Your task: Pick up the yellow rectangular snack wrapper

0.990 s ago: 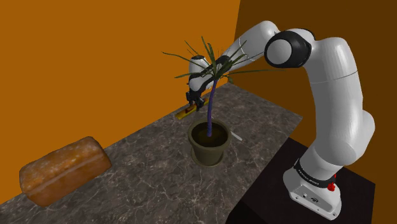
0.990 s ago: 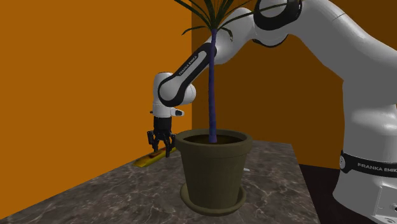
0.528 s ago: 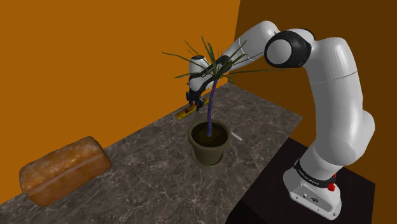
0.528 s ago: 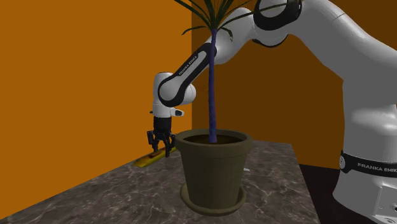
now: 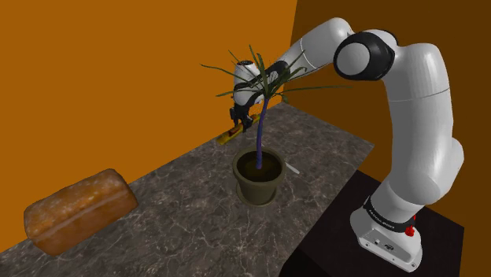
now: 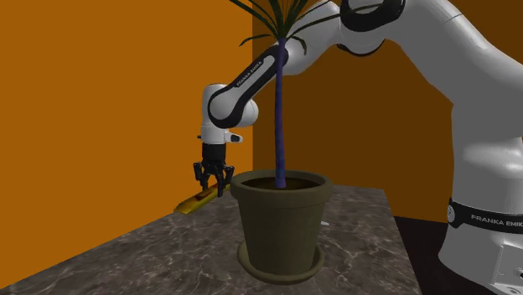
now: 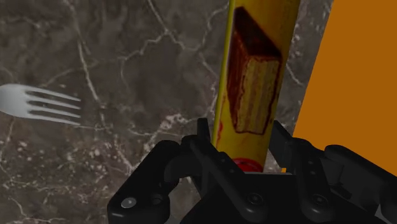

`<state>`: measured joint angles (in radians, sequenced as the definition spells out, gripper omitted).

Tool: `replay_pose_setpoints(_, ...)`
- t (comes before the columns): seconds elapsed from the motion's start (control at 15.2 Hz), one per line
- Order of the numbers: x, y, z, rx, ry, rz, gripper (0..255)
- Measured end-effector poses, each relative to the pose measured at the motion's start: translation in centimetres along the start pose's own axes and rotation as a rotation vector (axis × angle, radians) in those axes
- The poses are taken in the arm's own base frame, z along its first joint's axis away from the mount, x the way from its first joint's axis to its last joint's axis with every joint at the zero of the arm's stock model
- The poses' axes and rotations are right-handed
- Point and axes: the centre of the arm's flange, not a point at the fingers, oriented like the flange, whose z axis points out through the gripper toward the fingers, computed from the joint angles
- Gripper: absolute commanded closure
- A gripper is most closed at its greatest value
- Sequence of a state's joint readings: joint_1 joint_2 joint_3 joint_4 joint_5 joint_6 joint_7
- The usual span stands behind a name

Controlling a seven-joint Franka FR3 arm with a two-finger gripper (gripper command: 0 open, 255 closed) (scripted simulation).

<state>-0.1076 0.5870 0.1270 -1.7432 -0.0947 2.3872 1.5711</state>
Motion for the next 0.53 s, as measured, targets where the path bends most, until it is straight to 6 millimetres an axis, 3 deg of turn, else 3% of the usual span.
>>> replay_pose_setpoints(0.53, -0.1, -0.3, -4.1, 0.0, 0.0, 0.0, 255)
